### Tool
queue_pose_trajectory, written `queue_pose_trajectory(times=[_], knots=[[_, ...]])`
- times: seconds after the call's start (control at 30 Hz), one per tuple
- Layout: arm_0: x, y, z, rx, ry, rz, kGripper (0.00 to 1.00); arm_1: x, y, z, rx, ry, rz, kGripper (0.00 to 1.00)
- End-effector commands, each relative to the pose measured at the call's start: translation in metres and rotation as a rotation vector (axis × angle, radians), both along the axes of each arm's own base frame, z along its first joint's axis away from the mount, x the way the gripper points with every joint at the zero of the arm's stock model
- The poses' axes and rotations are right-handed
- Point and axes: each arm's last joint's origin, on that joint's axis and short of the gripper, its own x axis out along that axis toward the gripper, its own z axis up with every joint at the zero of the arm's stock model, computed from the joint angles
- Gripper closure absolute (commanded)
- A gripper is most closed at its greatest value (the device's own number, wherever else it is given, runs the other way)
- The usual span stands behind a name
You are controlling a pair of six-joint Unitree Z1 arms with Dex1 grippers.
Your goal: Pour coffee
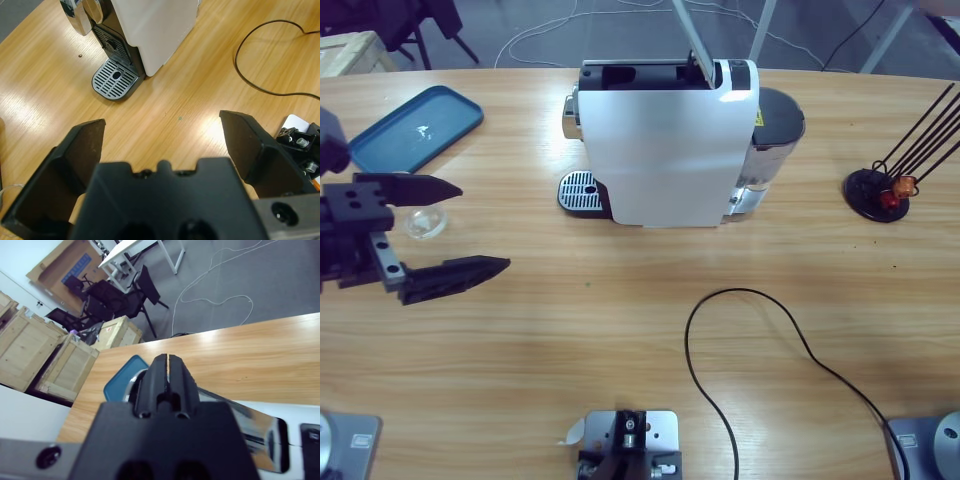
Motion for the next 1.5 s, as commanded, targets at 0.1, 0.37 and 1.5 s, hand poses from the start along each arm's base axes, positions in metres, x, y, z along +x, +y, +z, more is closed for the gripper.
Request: queue_pose_trajectory(times=[0.1, 0.37, 1.5], knots=[[0.002, -0.005, -0.005, 0.015, 0.019, 0.0, 0.0, -0.002, 0.04, -0.091, -0.153, 0.128, 0.111, 1.0], [0.003, -0.009, 0.0, 0.005, 0.012, 0.001, 0.0, -0.001, 0.048, -0.146, -0.285, 0.215, 0.164, 1.0], [0.036, 0.095, -0.029, 0.039, 0.108, 0.915, 0.0, -0.124, -0.128, -0.027, -0.489, -0.006, 0.298, 0.0]])
